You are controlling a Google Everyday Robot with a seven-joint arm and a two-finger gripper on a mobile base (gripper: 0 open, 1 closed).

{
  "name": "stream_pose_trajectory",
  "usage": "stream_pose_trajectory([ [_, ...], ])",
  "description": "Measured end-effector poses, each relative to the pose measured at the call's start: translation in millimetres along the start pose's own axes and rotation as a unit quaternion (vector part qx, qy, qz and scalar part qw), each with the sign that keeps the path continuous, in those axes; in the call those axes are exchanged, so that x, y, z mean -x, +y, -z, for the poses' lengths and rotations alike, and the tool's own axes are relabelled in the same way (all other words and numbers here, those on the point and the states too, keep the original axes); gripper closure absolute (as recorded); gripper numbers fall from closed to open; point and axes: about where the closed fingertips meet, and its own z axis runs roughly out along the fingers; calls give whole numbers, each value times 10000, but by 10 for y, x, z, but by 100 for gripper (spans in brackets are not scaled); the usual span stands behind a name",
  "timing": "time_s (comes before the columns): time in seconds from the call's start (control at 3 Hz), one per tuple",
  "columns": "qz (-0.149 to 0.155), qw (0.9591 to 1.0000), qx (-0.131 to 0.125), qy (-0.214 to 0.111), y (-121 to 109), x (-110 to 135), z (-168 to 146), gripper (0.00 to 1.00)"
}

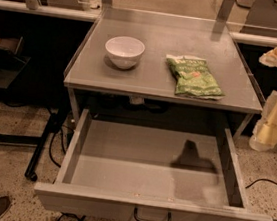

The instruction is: Place green jalapeno chip bag into top drawer

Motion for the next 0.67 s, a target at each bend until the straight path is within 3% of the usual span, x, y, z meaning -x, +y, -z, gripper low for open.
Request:
stream_pose_trajectory([
  [0.33, 0, 10000, 0, 0, 0, 0, 0, 0],
  [0.67, 313, 9994, -120, -62, -384, 275, -71, 0],
])
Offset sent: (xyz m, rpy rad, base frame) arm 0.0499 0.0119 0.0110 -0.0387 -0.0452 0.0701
